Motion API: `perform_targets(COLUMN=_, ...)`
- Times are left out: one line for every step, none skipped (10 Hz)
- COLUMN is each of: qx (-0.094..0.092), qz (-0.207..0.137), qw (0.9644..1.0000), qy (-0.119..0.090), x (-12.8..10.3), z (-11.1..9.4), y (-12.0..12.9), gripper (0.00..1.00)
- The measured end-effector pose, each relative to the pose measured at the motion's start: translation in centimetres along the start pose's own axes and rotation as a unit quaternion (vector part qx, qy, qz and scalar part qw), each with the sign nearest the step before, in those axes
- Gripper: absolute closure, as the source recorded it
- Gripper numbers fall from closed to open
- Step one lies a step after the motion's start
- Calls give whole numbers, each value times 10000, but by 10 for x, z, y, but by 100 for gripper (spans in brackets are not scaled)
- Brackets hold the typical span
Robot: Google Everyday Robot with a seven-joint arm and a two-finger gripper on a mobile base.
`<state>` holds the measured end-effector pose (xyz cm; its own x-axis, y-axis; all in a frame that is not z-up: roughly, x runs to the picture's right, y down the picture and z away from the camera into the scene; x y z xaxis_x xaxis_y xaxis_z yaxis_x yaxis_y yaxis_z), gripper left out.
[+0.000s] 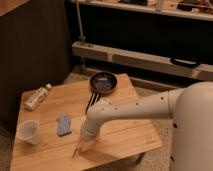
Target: Place the pepper on the white sponge
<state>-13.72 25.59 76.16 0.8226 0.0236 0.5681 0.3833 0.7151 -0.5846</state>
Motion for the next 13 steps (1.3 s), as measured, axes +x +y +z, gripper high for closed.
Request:
perform_targets(qx=72, qz=-14, qw=9999, qy=-120, x=-7, z=5, y=-30, gripper=97)
perform_targets(qx=135, qz=-12, qw=9997, qy=-217, x=-12, z=9, y=-50, gripper=97)
perform_targets(qx=189, qz=-17, qw=9994, qy=-292, x=-16, z=13, y=-66, gripper=97)
perform_targets(qx=273, qz=-56, qw=9988, qy=-393, x=-24, z=17, y=-89, gripper=97)
perform_targets(qx=321, qz=-105, qw=9984, qy=-449, x=-31, z=18, y=-104, gripper=97)
perform_targets(qx=378, qz=-181, qw=9982, qy=-437, x=-40, z=16, y=-120, gripper=97)
perform_targets(qx=409, qz=-251, qw=9981, qy=-380, x=-46, z=11, y=-130, gripper=97)
perform_targets(qx=443, qz=-314, qw=9981, qy=-281, x=-52, z=-1, y=-142, gripper=97)
perform_targets(qx=434, qz=-334, qw=9983, qy=-206, x=-53, z=-8, y=-147, gripper=97)
perform_targets(qx=388, qz=-343, qw=9985, qy=-169, x=-55, z=-9, y=-149, gripper=97)
perform_targets(qx=316, qz=-356, qw=9987, qy=-176, x=-58, z=-4, y=-149, gripper=97)
perform_targets(qx=234, qz=-368, qw=9988, qy=-218, x=-60, z=6, y=-148, gripper=97)
perform_targets(qx=173, qz=-365, qw=9989, qy=-255, x=-60, z=17, y=-145, gripper=97)
